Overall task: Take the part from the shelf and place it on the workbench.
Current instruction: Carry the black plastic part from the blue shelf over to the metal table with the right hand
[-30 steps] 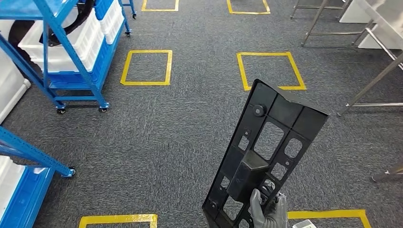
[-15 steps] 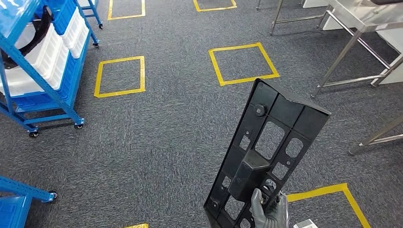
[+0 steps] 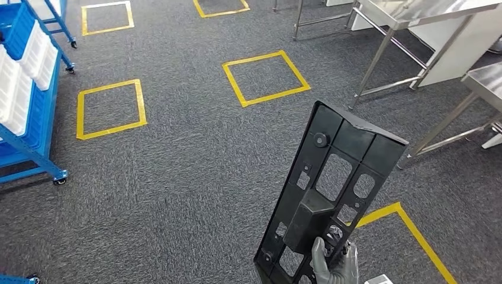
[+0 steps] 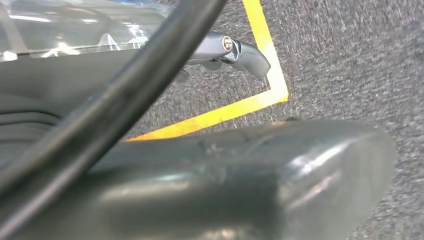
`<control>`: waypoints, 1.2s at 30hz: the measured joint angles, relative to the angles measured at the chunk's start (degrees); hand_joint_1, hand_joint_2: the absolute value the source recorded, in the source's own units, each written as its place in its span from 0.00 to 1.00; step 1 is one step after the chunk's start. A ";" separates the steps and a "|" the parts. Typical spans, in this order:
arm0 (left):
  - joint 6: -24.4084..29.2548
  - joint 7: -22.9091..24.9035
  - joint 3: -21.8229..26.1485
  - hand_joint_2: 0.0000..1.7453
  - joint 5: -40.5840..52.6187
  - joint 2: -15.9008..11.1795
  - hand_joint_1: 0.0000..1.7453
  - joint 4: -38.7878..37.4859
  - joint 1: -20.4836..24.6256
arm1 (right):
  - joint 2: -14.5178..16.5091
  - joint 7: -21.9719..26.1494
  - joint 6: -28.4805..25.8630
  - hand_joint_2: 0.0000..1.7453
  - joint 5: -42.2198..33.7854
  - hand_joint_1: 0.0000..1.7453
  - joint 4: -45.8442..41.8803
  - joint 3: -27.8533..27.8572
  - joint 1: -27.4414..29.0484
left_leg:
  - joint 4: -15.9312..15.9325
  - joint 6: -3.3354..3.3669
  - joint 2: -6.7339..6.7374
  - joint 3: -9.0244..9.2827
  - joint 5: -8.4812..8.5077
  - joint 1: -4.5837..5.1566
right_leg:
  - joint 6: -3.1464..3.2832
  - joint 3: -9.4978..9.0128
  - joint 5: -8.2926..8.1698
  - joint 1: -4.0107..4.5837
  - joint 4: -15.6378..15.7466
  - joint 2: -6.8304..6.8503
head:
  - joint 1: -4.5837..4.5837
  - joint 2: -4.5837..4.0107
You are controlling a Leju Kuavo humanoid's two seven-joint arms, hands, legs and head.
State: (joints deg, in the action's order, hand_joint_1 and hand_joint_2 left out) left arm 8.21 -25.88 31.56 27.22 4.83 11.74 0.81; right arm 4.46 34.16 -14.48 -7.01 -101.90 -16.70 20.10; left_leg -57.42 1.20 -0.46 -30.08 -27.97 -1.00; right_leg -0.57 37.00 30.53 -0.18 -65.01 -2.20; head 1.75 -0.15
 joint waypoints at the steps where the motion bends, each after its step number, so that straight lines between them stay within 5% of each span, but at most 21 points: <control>1: -0.03 0.01 0.03 0.00 0.02 0.00 0.00 0.00 -0.14 | 0.00 -0.08 0.01 1.00 0.11 1.00 0.00 0.00 -0.06 | 0.02 0.12 0.86 -0.03 -0.02 0.07 | -0.18 1.84 1.84 -0.10 -3.69 1.05 | 0.00 0.00; 3: -0.07 0.03 0.10 0.00 0.09 0.00 0.00 0.00 -0.33 | 0.00 -0.14 0.01 1.00 0.34 1.00 0.00 0.01 0.12 | 0.00 0.18 2.65 -0.03 -0.17 0.15 | -0.55 4.49 3.47 -0.42 -9.00 1.69 | 0.00 0.00; 4: -0.09 0.04 0.12 0.00 0.16 0.01 0.00 0.00 -0.34 | 0.00 -0.10 0.01 1.00 0.47 1.00 0.00 0.02 0.38 | -0.01 0.12 3.48 0.05 -0.29 0.15 | -0.66 4.35 2.71 -0.53 -8.79 1.91 | 0.00 0.00; 7: -0.18 0.04 0.13 0.00 0.32 0.12 0.00 0.00 -0.32 | 0.00 0.09 0.01 1.00 0.69 1.00 0.00 0.02 1.28 | -0.02 -0.38 5.50 0.70 -0.84 0.28 | -0.31 -1.43 -2.27 -0.27 1.58 5.05 | 0.00 0.00; 9: -0.28 0.01 0.14 0.00 0.32 0.16 0.00 0.00 -0.34 | 0.00 0.21 0.01 1.00 0.72 1.00 -0.01 0.02 1.55 | -0.06 -0.95 6.62 1.14 -1.27 0.52 | 0.30 -3.78 -3.26 0.29 6.09 7.02 | 0.00 0.00; 12: -0.47 -0.04 0.15 0.00 0.33 0.16 0.00 0.01 -0.06 | 0.00 0.37 0.00 1.00 0.73 1.00 -0.03 0.02 1.99 | -0.10 -1.85 7.94 1.81 -1.85 0.51 | 1.06 -3.82 -3.24 0.40 6.71 5.40 | 0.00 0.00; 14: -0.55 -0.07 0.15 0.00 0.34 0.19 0.00 0.02 0.06 | 0.00 0.44 -0.02 1.00 0.74 1.00 -0.04 0.02 2.17 | -2.45 -2.38 5.34 1.08 -3.68 0.31 | 1.76 -4.06 -3.52 0.02 7.19 3.99 | 0.01 0.00; 16: -0.62 -0.06 0.15 0.00 0.39 0.22 0.00 0.02 -0.12 | 0.02 0.49 -0.04 1.00 0.73 1.00 -0.04 0.01 2.08 | -9.30 -2.63 1.88 -2.10 -7.30 0.14 | 2.26 -4.09 -3.63 -0.11 7.32 2.51 | 0.02 0.00; 18: -0.71 -0.01 0.15 0.00 0.42 0.22 0.00 0.02 -0.43 | 0.04 0.49 -0.13 1.00 0.71 1.00 -0.02 -0.02 2.06 | -15.94 -2.78 0.97 -5.52 -9.42 0.10 | 2.40 -4.08 -3.62 -0.02 7.19 0.71 | 0.02 0.00; 19: -0.74 0.01 0.15 0.00 0.42 0.22 0.00 0.02 -0.52 | 0.04 0.49 -0.18 1.00 0.71 1.00 -0.01 -0.02 2.09 | -16.65 -2.82 0.84 -6.15 -8.81 0.09 | 2.39 -4.10 -3.59 -0.01 7.05 -0.24 | 0.02 0.00; 21: -0.83 0.02 0.16 0.00 0.45 0.21 0.00 0.02 -0.53 | 0.04 0.49 -0.28 1.00 0.71 1.00 0.00 -0.02 2.07 | -11.59 -2.75 0.06 -4.43 -4.66 -0.05 | 2.19 -4.11 -3.41 -0.09 6.59 -2.06 | 0.02 0.00; 23: -0.90 0.03 0.18 0.00 0.50 0.20 0.00 0.02 -0.52 | 0.04 0.49 -0.36 1.00 0.72 1.00 0.00 -0.05 1.94 | -4.66 -2.50 -2.79 -1.76 -1.69 -0.32 | 1.73 -3.79 -3.13 -0.11 5.87 -3.60 | 0.01 0.00; 25: -0.90 0.05 0.20 0.00 0.54 0.20 0.00 0.02 -0.46 | 0.04 0.49 -0.39 1.00 0.72 1.00 0.00 -0.13 1.86 | -2.02 -2.07 -4.47 -0.82 -1.45 -0.31 | 1.02 -3.21 -3.16 -0.17 5.49 -4.95 | 0.01 0.00; 27: -0.90 0.06 0.20 0.00 0.56 0.23 0.00 0.02 -0.30 | 0.03 0.49 -0.44 1.00 0.72 1.00 0.00 -0.17 1.93 | -1.59 -1.35 -3.24 -0.61 -1.19 -0.25 | 0.23 -2.81 -3.43 -0.41 5.59 -6.09 | 0.01 0.00; 29: -0.91 0.05 0.21 0.00 0.57 0.27 0.00 0.02 -0.23 | 0.00 0.49 -0.66 1.00 0.72 1.00 -0.01 -0.18 1.94 | -0.98 -0.48 -1.69 -0.31 -0.74 -0.41 | -0.31 -1.94 -2.35 -0.30 4.02 -4.11 | 0.00 0.00; 31: -0.92 0.04 0.25 0.00 0.59 0.28 0.00 0.02 -0.35 | -0.02 0.49 -1.01 1.00 0.74 1.00 0.00 -0.23 1.66 | -0.63 0.03 -0.02 -0.23 -0.57 -0.32 | -0.66 0.87 0.92 -0.18 -1.74 -0.25 | -0.02 0.00; 33: -0.95 0.07 0.33 0.00 0.73 0.27 0.00 0.02 -0.55 | -0.04 0.46 -1.32 1.00 0.76 1.00 0.05 -0.30 1.44 | -0.65 0.15 1.83 -0.21 -0.72 -0.11 | -0.98 4.13 3.48 -0.41 -8.25 1.47 | -0.02 0.00; 34: -0.98 0.08 0.42 0.00 0.82 0.27 0.00 0.02 -0.58 | -0.09 0.44 -1.50 1.00 0.76 1.00 0.08 -0.35 1.43 | -0.66 0.13 2.72 -0.14 -0.85 -0.06 | -1.06 4.62 3.30 -0.50 -9.25 1.81 | -0.01 0.00; 36: -1.03 0.11 0.62 0.00 0.98 0.27 0.00 0.02 -0.50 | -0.24 0.35 -1.94 1.00 0.77 1.00 0.12 -0.56 1.44 | -0.66 -0.03 4.27 0.23 -1.17 -0.04 | -0.95 2.31 0.22 -0.54 -5.02 2.69 | -0.01 0.00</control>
State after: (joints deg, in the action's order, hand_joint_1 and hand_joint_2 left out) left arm 7.18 -25.77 32.18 28.20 5.10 11.76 0.31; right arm 4.22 34.51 -16.42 -6.25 -101.78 -17.26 21.54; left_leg -58.09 1.18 3.81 -29.86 -29.14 -1.04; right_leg -1.51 39.31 30.75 -0.72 -70.03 0.49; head 1.74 -0.15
